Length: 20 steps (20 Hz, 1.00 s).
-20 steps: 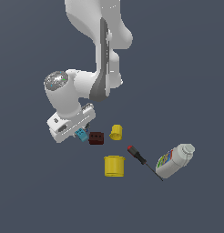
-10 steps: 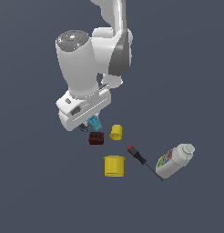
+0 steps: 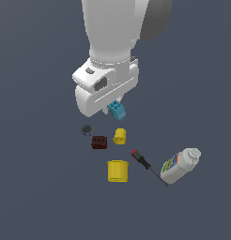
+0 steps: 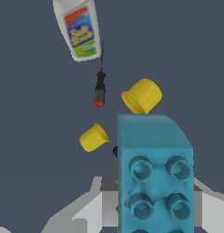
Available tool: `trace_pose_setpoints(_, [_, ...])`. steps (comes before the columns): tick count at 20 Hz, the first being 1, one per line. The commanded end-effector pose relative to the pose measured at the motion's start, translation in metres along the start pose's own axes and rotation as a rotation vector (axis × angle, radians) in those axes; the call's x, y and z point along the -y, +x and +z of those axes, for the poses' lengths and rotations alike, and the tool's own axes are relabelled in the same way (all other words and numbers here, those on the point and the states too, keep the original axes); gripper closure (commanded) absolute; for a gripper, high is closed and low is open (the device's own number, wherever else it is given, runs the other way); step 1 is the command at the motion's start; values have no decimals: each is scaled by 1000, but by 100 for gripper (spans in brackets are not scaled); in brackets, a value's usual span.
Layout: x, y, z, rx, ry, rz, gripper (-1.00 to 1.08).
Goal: Pick up a designated object from a clutter of objects.
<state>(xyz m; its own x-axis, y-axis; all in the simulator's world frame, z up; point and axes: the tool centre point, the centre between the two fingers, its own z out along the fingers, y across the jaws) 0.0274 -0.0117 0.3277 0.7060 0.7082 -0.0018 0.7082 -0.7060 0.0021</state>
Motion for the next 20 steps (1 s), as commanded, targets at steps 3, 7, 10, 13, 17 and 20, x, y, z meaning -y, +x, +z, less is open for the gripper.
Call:
trace_pose_setpoints(3, [16, 21, -37, 0, 1, 0, 108])
trace_pose_setpoints(7, [25, 35, -60, -1, 2, 0, 108])
trace_pose_setpoints(10, [29, 43, -72, -2, 2, 0, 108])
trace_pose_setpoints(13, [32, 48, -80, -2, 2, 0, 108])
trace_pose_setpoints(17, [33, 51, -84, -2, 2, 0, 108])
trace_pose_setpoints(20, [32, 51, -83, -2, 2, 0, 108])
